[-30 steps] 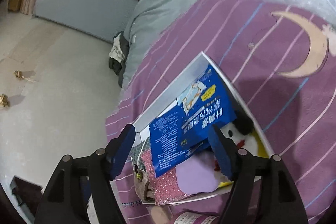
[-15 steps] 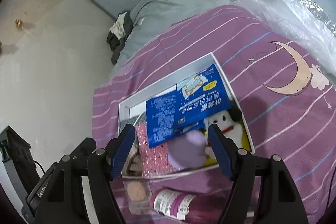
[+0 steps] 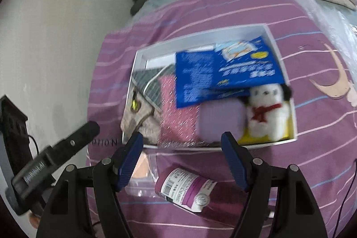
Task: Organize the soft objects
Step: 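Withdraw both tools and move the right tool toward the bagged beige puff, then grasp the bagged beige sponge puff with the right tool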
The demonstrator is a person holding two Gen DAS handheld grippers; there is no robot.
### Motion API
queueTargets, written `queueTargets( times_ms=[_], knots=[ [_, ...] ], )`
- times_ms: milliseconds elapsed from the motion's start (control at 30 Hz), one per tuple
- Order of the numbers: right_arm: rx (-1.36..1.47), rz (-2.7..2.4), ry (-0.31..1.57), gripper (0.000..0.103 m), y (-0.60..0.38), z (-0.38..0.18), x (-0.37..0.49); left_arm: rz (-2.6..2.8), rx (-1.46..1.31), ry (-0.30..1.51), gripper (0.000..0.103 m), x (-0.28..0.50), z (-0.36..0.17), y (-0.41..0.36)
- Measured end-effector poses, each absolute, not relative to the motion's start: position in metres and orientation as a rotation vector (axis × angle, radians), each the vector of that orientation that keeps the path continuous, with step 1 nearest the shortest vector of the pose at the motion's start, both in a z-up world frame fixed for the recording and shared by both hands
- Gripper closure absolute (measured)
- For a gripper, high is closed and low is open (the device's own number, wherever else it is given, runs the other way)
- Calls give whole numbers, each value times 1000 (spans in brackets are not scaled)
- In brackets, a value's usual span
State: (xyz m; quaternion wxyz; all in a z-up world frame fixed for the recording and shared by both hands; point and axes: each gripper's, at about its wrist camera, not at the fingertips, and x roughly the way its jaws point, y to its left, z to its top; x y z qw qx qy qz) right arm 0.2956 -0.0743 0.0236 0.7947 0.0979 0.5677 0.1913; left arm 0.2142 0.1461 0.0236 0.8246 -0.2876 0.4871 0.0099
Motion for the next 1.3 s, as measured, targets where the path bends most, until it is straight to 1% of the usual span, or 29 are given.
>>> queueTargets(
  times_ms=[67, 267, 467, 567, 733, 1000, 1167, 1300],
  knots=[
    [191, 434, 1244, 30, -66, 18, 294, 24, -612, 1055, 36, 212, 21, 150],
    [179, 518, 1273, 30, -47, 14, 287, 69, -601, 1086, 36, 206, 19, 157],
    [124, 593, 1317, 29, -13, 3, 281, 222, -487, 1129, 36, 200, 14, 167],
    [90, 634, 1354, 26, 11, -10, 280, 238, -487, 1143, 36, 199, 9, 175],
    [22, 624, 1430, 26, 44, -44, 280, 300, -485, 1159, 36, 193, 2, 190],
    [-138, 579, 1410, 19, 77, -63, 271, 343, -542, 1167, 36, 188, -6, 209],
    [-158, 596, 1407, 20, 87, -68, 268, 339, -546, 1168, 36, 188, -7, 211],
    [-179, 596, 1404, 23, 82, -65, 263, 335, -543, 1171, 36, 189, -7, 211]
  ],
)
